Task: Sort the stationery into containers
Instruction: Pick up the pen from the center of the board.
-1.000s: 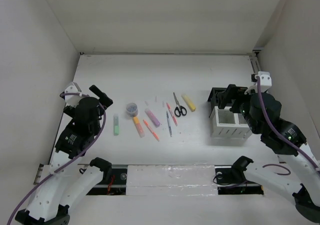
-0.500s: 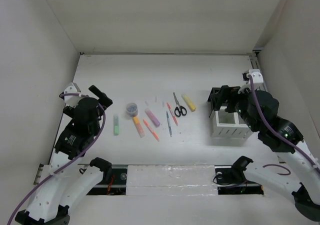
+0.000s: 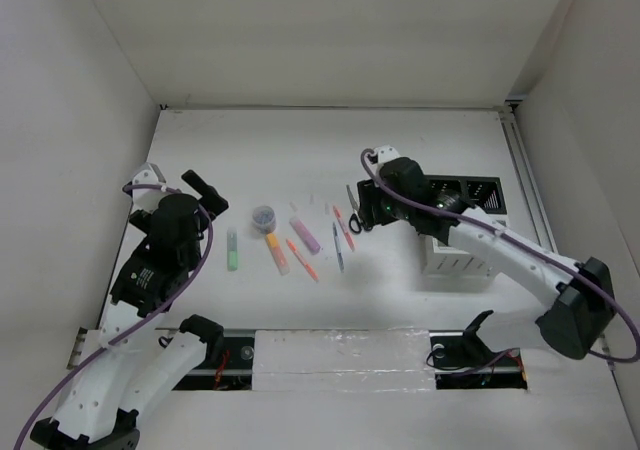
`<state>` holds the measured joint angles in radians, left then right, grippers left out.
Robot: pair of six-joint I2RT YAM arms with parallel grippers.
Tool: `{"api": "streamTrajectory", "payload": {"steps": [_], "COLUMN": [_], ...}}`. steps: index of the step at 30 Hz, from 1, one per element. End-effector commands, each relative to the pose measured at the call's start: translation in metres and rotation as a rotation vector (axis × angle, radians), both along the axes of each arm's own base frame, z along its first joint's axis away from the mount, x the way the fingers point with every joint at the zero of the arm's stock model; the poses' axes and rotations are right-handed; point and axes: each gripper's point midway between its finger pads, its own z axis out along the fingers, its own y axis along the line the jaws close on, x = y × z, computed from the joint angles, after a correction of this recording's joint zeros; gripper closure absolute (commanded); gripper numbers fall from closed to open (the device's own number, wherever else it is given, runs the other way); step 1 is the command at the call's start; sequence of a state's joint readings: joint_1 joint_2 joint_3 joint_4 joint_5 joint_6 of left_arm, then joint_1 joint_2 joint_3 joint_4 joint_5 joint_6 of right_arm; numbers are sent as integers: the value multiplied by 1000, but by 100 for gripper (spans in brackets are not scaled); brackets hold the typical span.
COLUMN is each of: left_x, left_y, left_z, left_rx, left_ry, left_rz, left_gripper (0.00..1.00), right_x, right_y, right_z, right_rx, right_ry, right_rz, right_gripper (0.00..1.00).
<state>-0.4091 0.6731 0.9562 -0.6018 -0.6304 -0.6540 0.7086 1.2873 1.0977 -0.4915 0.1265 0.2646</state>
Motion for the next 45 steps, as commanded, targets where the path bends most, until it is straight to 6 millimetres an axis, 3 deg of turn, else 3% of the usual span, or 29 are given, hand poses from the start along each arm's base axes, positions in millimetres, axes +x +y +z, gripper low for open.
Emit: {"api": "streamTrajectory", "payload": {"steps": [1,2,5,13,16,22,23,27,45], "left_x": [4,7,7,9,9,9,9,9,10], "left_y": [-3,-5,-7,-8,-8,-9,-9,-9,-11], "left_z": [9,8,7,3,3,3,3,3,4], "left_rx": [0,-3,1,4,4,9,9,9,10], "left_ry": [-27,-24,-20,-11,-11,-7,-7,-7,-12], "left_rz": [-18,-26,-39,-39,-39,-50,-50,-50,-62], "left_gripper": [0,0,0,0,0,0,0,0,0], "right_x": [13,17,24,41,45,50,49,54,56], "right_y": [29,33,45,67,71,80,79,81,76], "right_z": [5,-14,-46,-95,-109,-110,-122,-125,-145], "right_rx": [52,26,-21,-90,-115,-105,-122,-136,-185], "right_ry": [-54,-24,27,80,107,106,125,120,144], "right_rz": [28,28,39,65,65,86,86,85,65], "right_gripper": [42,44,47,49,58,59,59,60,65]}}
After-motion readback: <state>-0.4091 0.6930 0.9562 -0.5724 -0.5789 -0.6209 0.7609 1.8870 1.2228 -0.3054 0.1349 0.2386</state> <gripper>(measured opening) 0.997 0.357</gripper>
